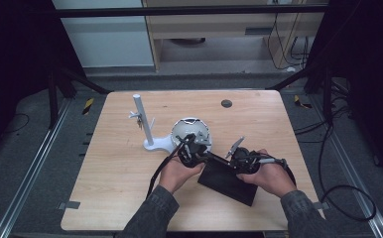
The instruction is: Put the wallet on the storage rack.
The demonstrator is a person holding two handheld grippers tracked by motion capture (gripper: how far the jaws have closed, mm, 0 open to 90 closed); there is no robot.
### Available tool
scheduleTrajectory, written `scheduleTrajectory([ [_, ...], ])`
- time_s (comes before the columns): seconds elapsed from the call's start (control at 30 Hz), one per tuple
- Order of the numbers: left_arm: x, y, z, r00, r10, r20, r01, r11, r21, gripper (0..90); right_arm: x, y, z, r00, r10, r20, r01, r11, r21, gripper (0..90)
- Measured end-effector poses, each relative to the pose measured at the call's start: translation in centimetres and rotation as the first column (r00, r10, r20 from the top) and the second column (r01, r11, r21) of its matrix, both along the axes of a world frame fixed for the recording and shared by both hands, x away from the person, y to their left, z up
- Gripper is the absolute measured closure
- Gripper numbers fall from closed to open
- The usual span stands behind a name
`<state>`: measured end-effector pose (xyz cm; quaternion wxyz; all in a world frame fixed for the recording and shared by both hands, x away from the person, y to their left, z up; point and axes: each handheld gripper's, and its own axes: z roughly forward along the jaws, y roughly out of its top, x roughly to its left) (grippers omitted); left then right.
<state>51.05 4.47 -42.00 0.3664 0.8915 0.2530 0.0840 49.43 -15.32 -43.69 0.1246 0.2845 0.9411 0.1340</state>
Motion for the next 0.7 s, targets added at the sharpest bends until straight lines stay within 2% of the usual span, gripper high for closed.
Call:
scheduleTrajectory([
  [0.07,-0.2,0.4,0.2,1.0,0.005,0.007,-0.005,1.0,-0.004,85.0,-0.1,0.1,-0.2,0.9999,0.005,0.014,-0.005,1.0,-0.012,75.9],
  [0.2,-1.0,1.5,1.0,0.9981,0.044,0.044,-0.043,0.9988,-0.024,74.0,-0.6,0.1,0.0,0.9981,0.02,0.058,-0.018,0.999,-0.028,84.0],
  [0.3,-1.7,2.6,1.9,0.9929,0.075,0.092,-0.072,0.9967,-0.035,56.5,-1.2,-0.4,0.4,0.9975,0.037,0.06,-0.036,0.999,-0.012,84.5],
  [0.33,-1.8,2.8,2.2,0.9919,0.08,0.098,-0.076,0.9961,-0.045,47.2,-1.6,-0.7,0.5,0.9966,0.04,0.071,-0.04,0.999,-0.003,84.5],
  [0.4,-2.0,3.3,2.5,0.9905,0.085,0.108,-0.079,0.995,-0.061,35.8,-2.1,-1.3,1.0,0.9948,0.042,0.093,-0.044,0.999,0.021,84.6],
  [0.53,-2.4,3.7,2.7,0.991,0.05,0.125,-0.04,0.9962,-0.078,17.4,-2.9,-2.5,2.4,0.9882,0.042,0.148,-0.051,0.997,0.059,84.6],
  [0.7,-2.6,3.4,2.6,0.9935,0.024,0.112,-0.015,0.997,-0.076,11.9,-3.7,-4.5,4.3,0.9738,0.025,0.226,-0.051,0.993,0.111,84.6],
])
